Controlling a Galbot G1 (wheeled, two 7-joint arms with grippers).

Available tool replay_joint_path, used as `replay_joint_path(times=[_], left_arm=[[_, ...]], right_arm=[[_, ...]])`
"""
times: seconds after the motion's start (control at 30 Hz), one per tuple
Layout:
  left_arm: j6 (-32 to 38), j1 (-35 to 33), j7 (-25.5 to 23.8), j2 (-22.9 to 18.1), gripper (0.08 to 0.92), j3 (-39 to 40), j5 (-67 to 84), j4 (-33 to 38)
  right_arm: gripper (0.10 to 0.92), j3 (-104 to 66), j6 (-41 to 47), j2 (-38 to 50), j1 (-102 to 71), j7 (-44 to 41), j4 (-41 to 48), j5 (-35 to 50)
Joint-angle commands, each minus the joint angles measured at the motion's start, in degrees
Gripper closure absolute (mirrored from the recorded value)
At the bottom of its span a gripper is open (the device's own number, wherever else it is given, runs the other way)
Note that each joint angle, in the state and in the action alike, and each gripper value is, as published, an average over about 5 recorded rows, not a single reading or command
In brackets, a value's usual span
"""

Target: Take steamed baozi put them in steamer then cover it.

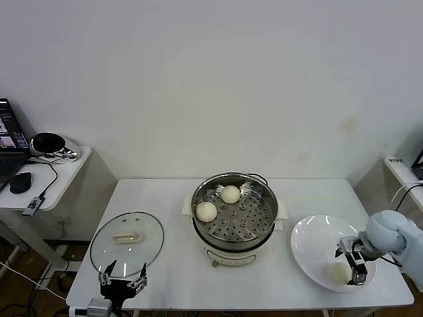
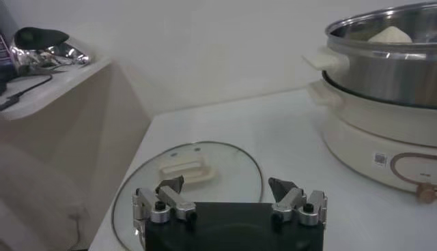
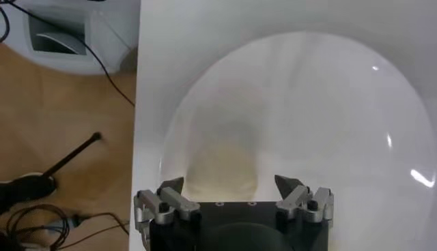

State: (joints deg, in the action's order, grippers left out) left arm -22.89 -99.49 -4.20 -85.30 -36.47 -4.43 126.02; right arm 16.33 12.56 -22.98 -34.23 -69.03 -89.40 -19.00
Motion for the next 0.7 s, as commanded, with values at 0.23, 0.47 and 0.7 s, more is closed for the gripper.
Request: replay_joint_path(times=[0.23,0.47,0.7], left_arm=[[0.09,0.16,0.07,-0.07,0.177,0.18,-0.03,-0.93],[0.07,0.30,0.05,-0.16,0.177,0.31,-0.05,-0.90],[0.09,0.28,0.07,-0.11,0.177,0.32,-0.03,-1.02]], right_arm=[[0.203,-0.15,-0.04,-1.02,-0.71,0.28,2.31,-1.01],[0.239,-0.11,0.27,-1.36,-0.65,0.86,2.40,-0.44],[0.392,-0.40,0.44,-1.09,-0.68,0.81,2.21,0.35]])
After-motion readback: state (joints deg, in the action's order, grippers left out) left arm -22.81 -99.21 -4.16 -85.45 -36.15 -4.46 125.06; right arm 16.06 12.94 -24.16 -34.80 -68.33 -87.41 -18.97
